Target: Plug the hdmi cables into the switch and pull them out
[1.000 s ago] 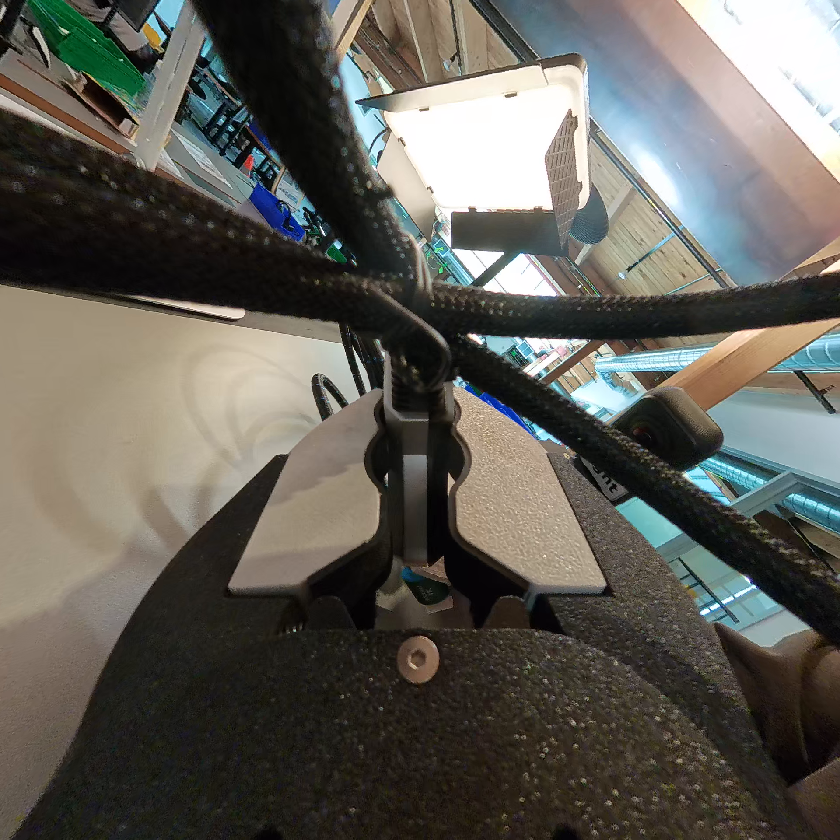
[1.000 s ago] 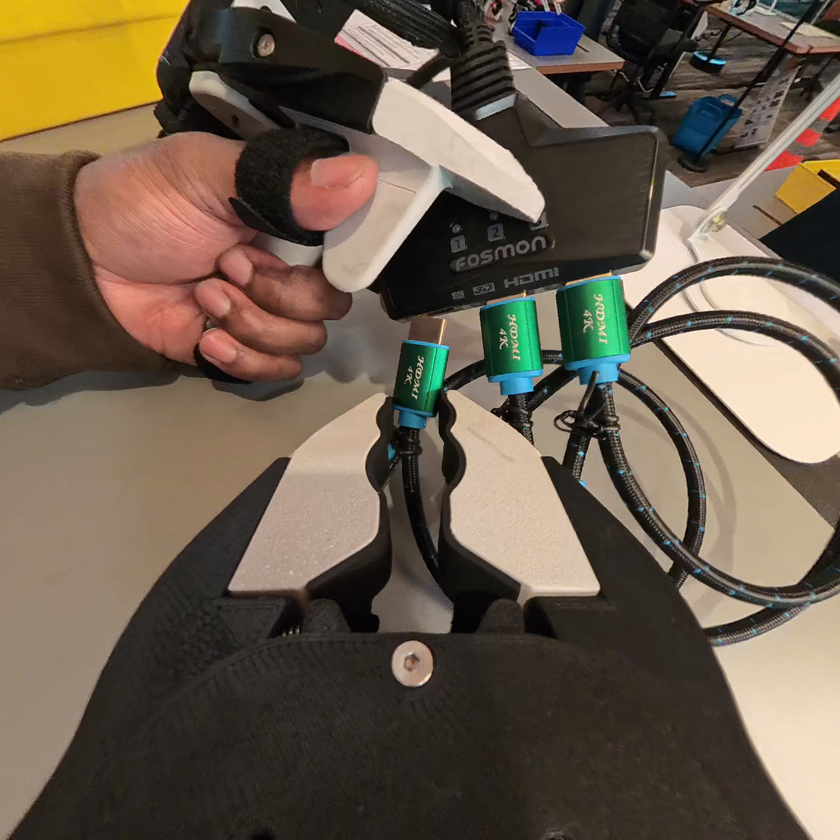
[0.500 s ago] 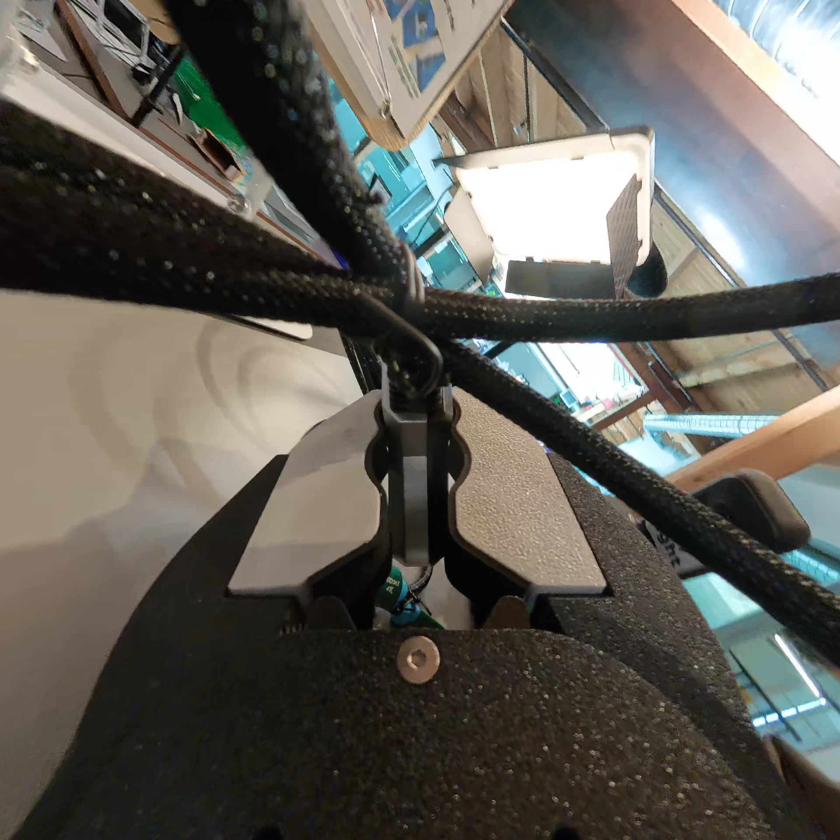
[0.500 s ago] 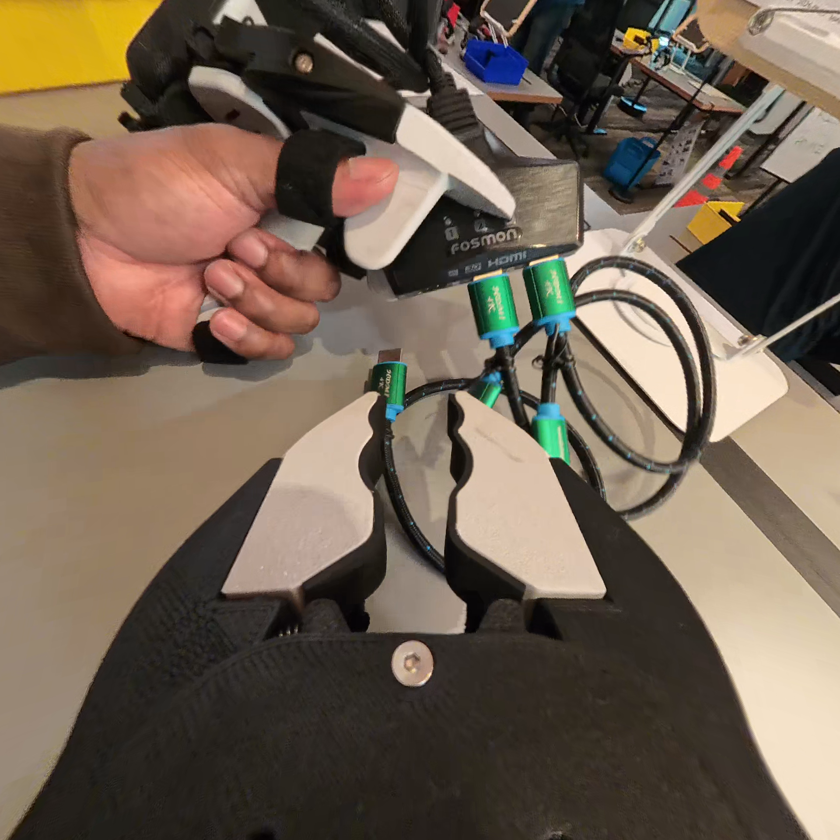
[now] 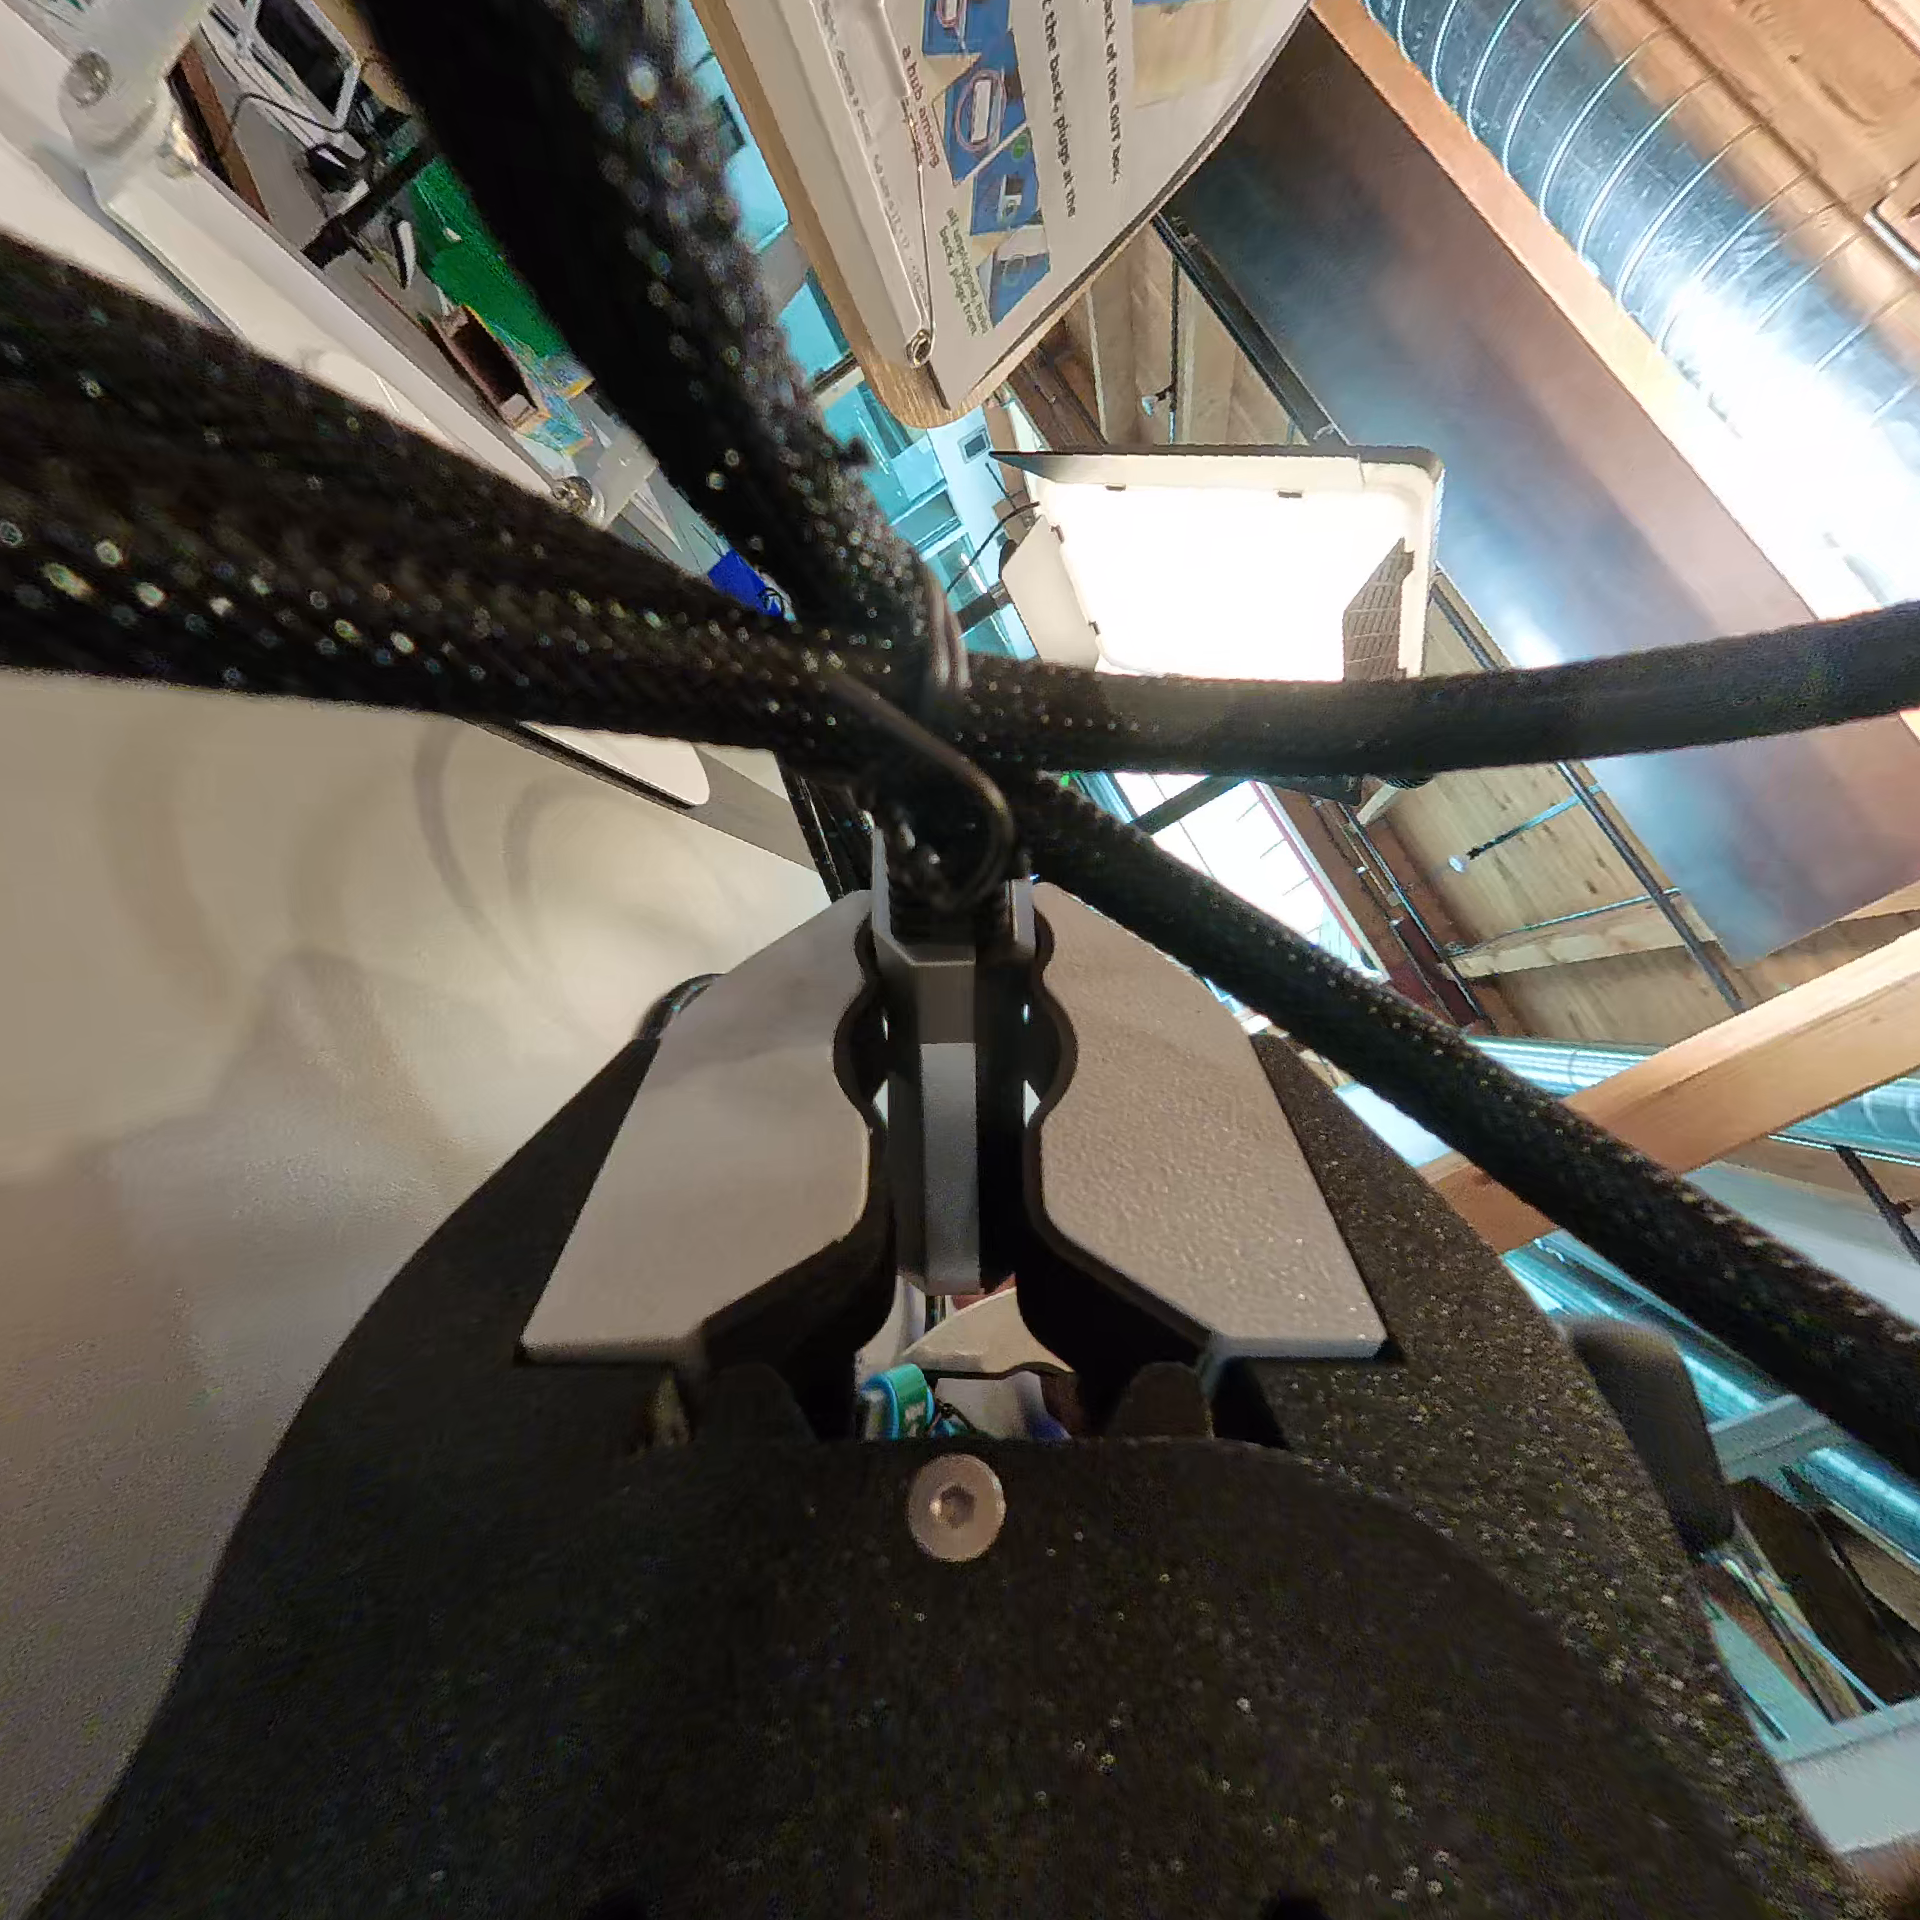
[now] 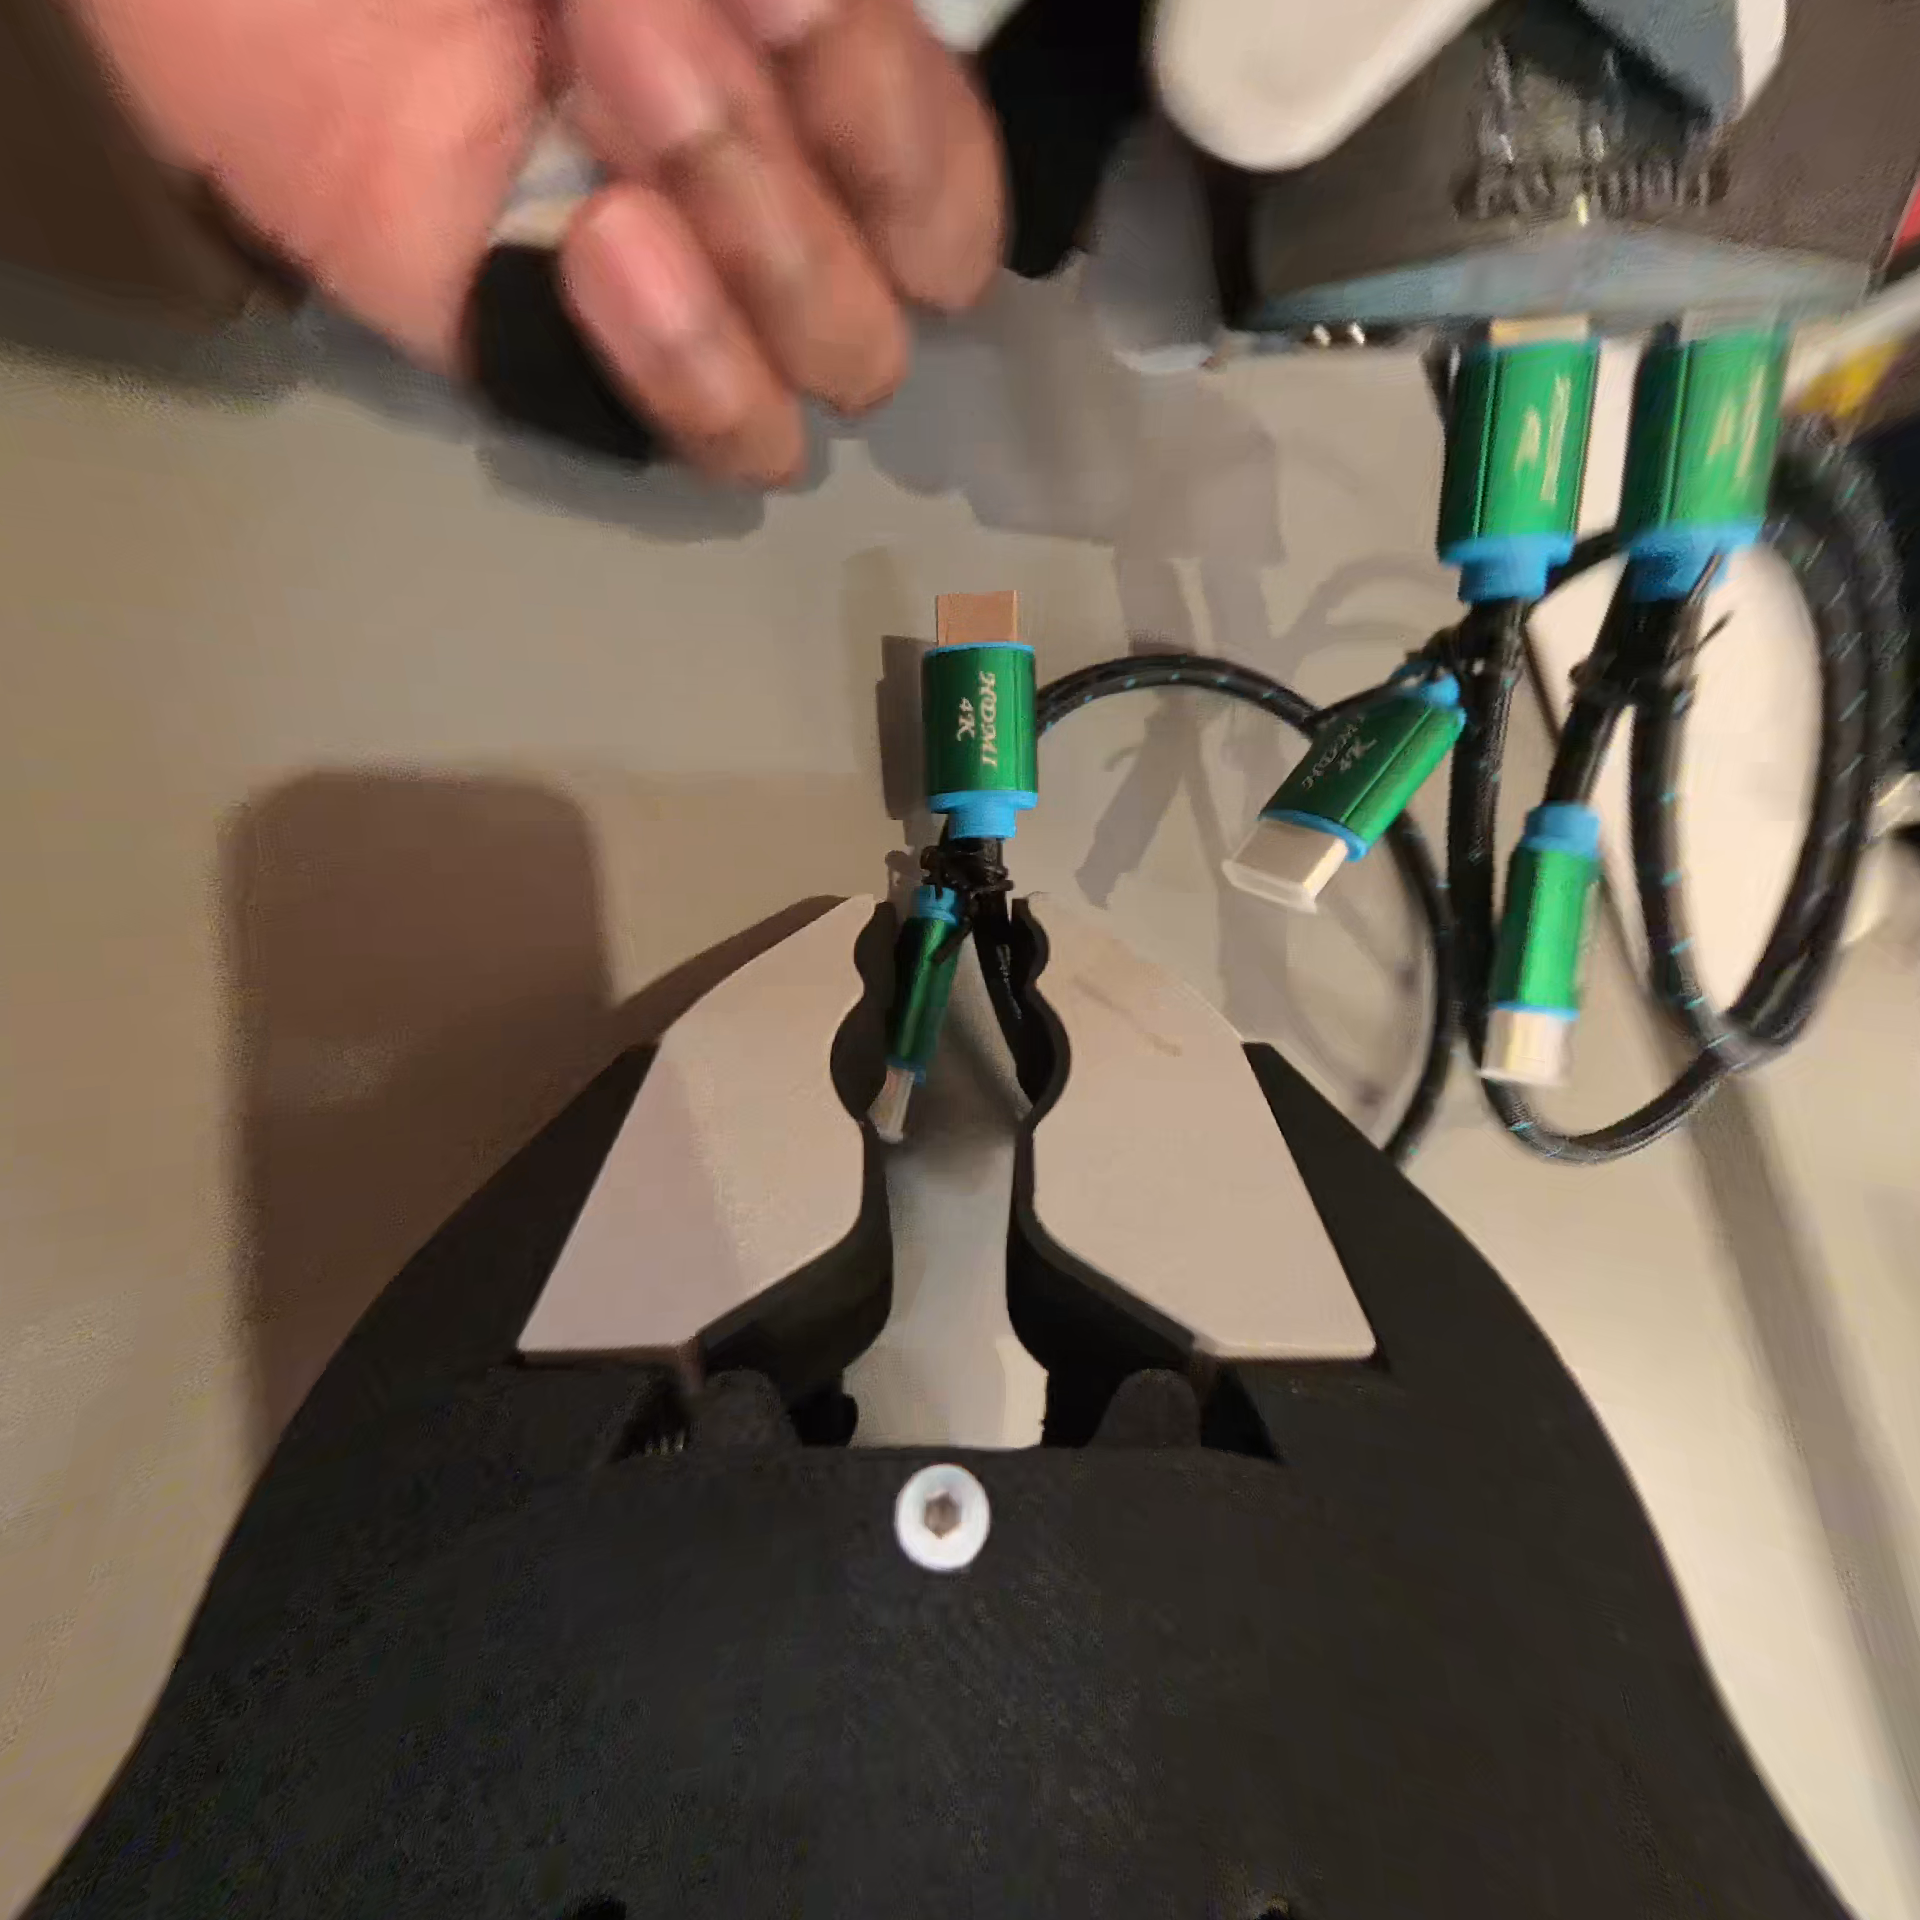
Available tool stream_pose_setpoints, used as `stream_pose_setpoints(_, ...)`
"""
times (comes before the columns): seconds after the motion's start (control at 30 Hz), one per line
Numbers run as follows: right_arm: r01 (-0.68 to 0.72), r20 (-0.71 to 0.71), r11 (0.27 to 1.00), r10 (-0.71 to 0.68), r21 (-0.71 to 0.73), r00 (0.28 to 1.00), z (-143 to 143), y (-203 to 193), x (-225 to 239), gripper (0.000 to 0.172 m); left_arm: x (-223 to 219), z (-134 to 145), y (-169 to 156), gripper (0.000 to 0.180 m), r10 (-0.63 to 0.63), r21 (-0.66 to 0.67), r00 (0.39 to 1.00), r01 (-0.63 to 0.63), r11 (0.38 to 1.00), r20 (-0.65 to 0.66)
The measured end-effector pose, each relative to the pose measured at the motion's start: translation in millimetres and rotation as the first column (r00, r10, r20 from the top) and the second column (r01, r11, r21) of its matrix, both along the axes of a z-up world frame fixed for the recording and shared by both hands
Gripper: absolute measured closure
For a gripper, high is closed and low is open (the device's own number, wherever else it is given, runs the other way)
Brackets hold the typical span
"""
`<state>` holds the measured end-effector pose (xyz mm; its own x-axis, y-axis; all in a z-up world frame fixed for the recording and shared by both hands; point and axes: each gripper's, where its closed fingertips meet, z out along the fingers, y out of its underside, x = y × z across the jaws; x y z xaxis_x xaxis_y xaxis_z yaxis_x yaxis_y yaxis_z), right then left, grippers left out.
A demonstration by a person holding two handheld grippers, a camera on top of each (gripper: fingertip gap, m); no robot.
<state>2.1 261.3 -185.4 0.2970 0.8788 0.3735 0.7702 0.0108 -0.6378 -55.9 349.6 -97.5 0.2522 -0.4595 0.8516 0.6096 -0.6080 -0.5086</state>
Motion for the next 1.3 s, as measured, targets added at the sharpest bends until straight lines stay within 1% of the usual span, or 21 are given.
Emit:
stream_pose_setpoints(0.03, -0.08, 0.027, 0.993, 0.078, 0.084, 0.997, 2, -1, 7, 0.152, 1, 0, 0, 0.158, -0.005, 0.0, 1.0, 0.005, 1.0, 0.005)
stream_pose_setpoints(0.07, -0.118, 0.064, 0.979, 0.109, 0.168, 0.992, 4, 2, 17, 0.153, 2, 0, -1, 0.158, -0.008, 0.001, 1.0, 0.008, 1.0, 0.003)
stream_pose_setpoints(0.1, -0.109, 0.099, 0.97, 0.09, 0.215, 0.991, 4, 7, 31, 0.152, 4, 0, -1, 0.158, -0.013, 0.003, 1.0, 0.013, 1.0, -0.004)
stream_pose_setpoints(0.13, -0.069, 0.116, 0.973, 0.044, 0.218, 0.992, 4, 12, 43, 0.146, 5, 0, -2, 0.159, -0.017, 0.004, 1.0, 0.017, 1.0, -0.01)
stream_pose_setpoints(0.2, 0.04, 0.064, 0.985, -0.052, 0.167, 0.997, 12, 14, 58, 0.138, 7, 0, -3, 0.159, -0.02, 0.007, 1.0, 0.02, 1.0, -0.015)
stream_pose_setpoints(0.27, 0.123, -0.049, 0.989, -0.119, 0.086, 0.992, 25, 9, 61, 0.137, 7, 0, -3, 0.159, -0.016, 0.01, 1.0, 0.016, 1.0, -0.017)
stream_pose_setpoints(0.3, 0.172, -0.086, 0.985, -0.169, 0.03, 0.982, 29, 8, 64, 0.137, 7, 0, -3, 0.159, -0.012, 0.012, 1.0, 0.012, 1.0, -0.019)
stream_pose_setpoints(0.37, 0.282, -0.116, 0.955, -0.292, -0.09, 0.949, 26, 13, 77, 0.136, 8, 1, -4, 0.159, 0.0, 0.022, 1.0, 0.0, 1.0, -0.022)
stream_pose_setpoints(0.47, 0.338, -0.183, 0.914, -0.38, -0.224, 0.907, 17, 20, 83, 0.135, 12, 3, -7, 0.158, 0.01, 0.031, 1.0, -0.01, 0.999, 0.005)
stream_pose_setpoints(0.53, 0.356, -0.205, 0.899, -0.41, -0.255, 0.889, 10, 24, 78, 0.136, 15, 6, -9, 0.159, 0.009, 0.031, 0.999, -0.011, 0.999, 0.051)
stream_pose_setpoints(0.57, 0.368, -0.188, 0.897, -0.416, -0.244, 0.89, 6, 26, 77, 0.136, 17, 7, -10, 0.159, 0.005, 0.029, 0.997, -0.007, 1.0, 0.076)
stream_pose_setpoints(0.67, 0.376, -0.145, 0.908, -0.403, -0.184, 0.904, 3, 28, 75, 0.137, 19, 8, -12, 0.159, 0.001, 0.025, 0.993, -0.004, 1.0, 0.121)
stream_pose_setpoints(0.8, 0.342, -0.216, 0.91, -0.391, -0.233, 0.894, 11, 27, 67, 0.134, 17, 9, -11, 0.159, 0.016, 0.024, 0.991, -0.019, 1.0, 0.132)
stream_pose_setpoints(0.83, 0.321, -0.235, 0.924, -0.367, -0.209, 0.9, 15, 28, 65, 0.131, 16, 9, -11, 0.159, 0.015, 0.021, 0.99, -0.018, 1.0, 0.137)
stream_pose_setpoints(0.9, 0.247, -0.253, 0.962, -0.268, -0.113, 0.93, 22, 28, 60, 0.129, 15, 9, -10, 0.159, 0.017, 0.016, 0.989, -0.019, 1.0, 0.146)
stream_pose_setpoints(0.97, 0.17, -0.244, 0.984, -0.177, -0.051, 0.953, 23, 26, 54, 0.126, 14, 9, -10, 0.159, 0.02, 0.017, 0.989, -0.023, 1.0, 0.149)
stream_pose_setpoints(1.03, 0.121, -0.213, 0.993, -0.119, -0.006, 0.97, 21, 25, 52, 0.124, 14, 9, -9, 0.159, 0.019, 0.017, 0.989, -0.022, 1.0, 0.148)
stream_pose_setpoints(1.1, 0.099, -0.128, 0.994, -0.093, 0.045, 0.987, 12, 26, 55, 0.124, 12, 8, -9, 0.159, 0.025, 0.012, 0.989, -0.027, 1.0, 0.148)
stream_pose_setpoints(1.2, 0.098, -0.087, 0.988, -0.088, 0.123, 0.992, 12, 34, 51, 0.131, 13, 8, -8, 0.159, 0.032, 0.014, 0.991, -0.035, 0.999, 0.13)
stream_pose_setpoints(1.27, 0.094, -0.072, 0.985, -0.085, 0.144, 0.994, 11, 35, 43, 0.146, 15, 7, -9, 0.159, 0.04, 0.019, 0.993, -0.042, 0.999, 0.11)
stream_pose_setpoints(1.3, 0.105, -0.056, 0.98, -0.097, 0.171, 0.994, 11, 37, 40, 0.149, 15, 7, -9, 0.159, 0.044, 0.021, 0.993, -0.047, 0.999, 0.106)
